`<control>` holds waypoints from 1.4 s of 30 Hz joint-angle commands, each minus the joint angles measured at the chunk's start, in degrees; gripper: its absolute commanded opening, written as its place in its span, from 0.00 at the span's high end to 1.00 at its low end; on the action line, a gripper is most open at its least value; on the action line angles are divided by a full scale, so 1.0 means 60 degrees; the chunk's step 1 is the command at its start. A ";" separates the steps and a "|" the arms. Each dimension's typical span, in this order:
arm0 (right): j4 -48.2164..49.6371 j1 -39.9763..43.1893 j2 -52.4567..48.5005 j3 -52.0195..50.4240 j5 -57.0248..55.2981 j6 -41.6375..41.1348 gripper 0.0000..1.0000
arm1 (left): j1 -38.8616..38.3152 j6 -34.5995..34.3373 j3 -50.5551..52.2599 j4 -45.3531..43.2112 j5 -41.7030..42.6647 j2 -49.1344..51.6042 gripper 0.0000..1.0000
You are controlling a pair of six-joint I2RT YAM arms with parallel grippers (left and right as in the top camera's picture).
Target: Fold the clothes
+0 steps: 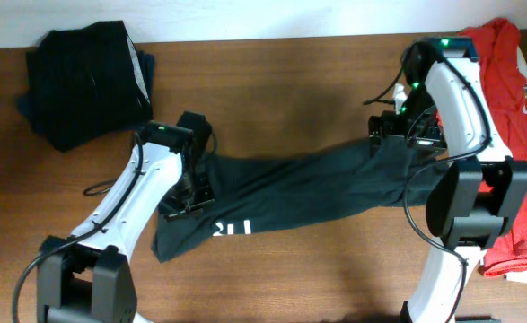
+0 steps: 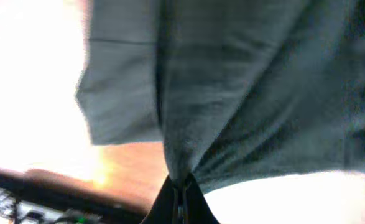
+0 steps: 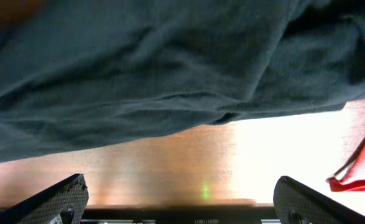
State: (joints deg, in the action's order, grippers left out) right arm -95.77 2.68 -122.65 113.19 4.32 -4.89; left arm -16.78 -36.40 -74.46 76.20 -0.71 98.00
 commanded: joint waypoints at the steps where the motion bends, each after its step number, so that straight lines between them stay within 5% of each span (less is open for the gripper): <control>1: 0.0259 -0.0007 0.0018 -0.0572 -0.0087 -0.0025 0.01 | 0.0372 -0.0543 0.0055 0.0481 -0.0925 -0.0211 0.99; 3: 0.0357 -0.0007 0.0018 -0.0769 -0.0080 -0.0262 0.01 | 0.0357 -0.0539 0.0055 0.0670 -0.0783 -0.0211 0.99; 4: 0.0353 -0.0011 0.0018 -0.0769 -0.0076 -0.0262 0.01 | 0.0361 -0.0535 0.0055 0.0590 -0.0783 -0.0211 0.89; 5: 0.0291 -0.0015 0.0018 -0.0769 -0.0080 -0.0262 0.01 | 0.0361 -0.0503 0.0055 0.0448 -0.0776 -0.0211 0.61; 6: 0.0244 -0.0015 0.0018 -0.0769 -0.0084 -0.0262 0.01 | 0.0361 -0.0503 0.0055 0.0382 -0.0780 -0.0211 0.13; 7: 0.0244 -0.0011 0.0018 -0.0769 -0.0084 -0.0262 0.01 | 0.0364 -0.0499 0.0055 0.0219 -0.0787 -0.0211 0.01; 13: 0.0648 -0.0007 0.0018 -0.0776 -0.0087 -0.0259 0.01 | 0.0601 0.0266 0.0055 -0.2233 -0.0714 -0.0175 0.01; 18: 0.0681 -0.0007 0.0018 -0.0776 -0.0084 -0.0259 0.01 | 0.1035 0.0878 0.0055 -0.2379 -0.0087 0.1180 0.03; 19: 0.0681 -0.0007 0.0018 -0.0776 -0.0084 -0.0259 0.01 | 0.1086 0.0878 0.0055 -0.2441 -0.0087 0.1508 0.09; 20: 0.0681 -0.0007 0.0018 -0.0776 -0.0084 -0.0259 0.01 | 0.1140 0.0885 0.0055 -0.2539 -0.0084 0.1781 0.25; 24: 0.0721 -0.0007 0.0018 -0.0776 -0.0084 -0.0259 0.01 | 0.1166 0.1872 0.0055 -0.2940 0.0954 0.2419 0.51; 28: 0.0783 -0.0007 0.0018 -0.0776 -0.0087 -0.0259 0.01 | 0.1297 0.1872 -0.0058 -0.2878 0.0696 0.2539 0.99; 34: 0.1457 -0.0007 0.0018 -0.0776 -0.0335 -0.0339 0.01 | 0.2124 0.0867 -0.1698 -0.0495 -0.1107 0.1628 0.99; 39: 0.1585 -0.0004 0.0004 -0.1217 -0.0342 -0.0339 0.01 | 0.2747 0.0645 -0.1672 -0.0004 -0.1636 0.1512 0.99; 42: 0.1963 -0.0007 0.0004 -0.2033 -0.0233 -0.0444 0.01 | 0.3049 0.0656 -0.1672 0.0204 -0.1639 0.1512 0.70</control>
State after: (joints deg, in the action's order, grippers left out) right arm -85.03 2.68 -122.65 104.09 3.40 -6.50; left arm 0.27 -31.83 -83.90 76.60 -8.73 108.20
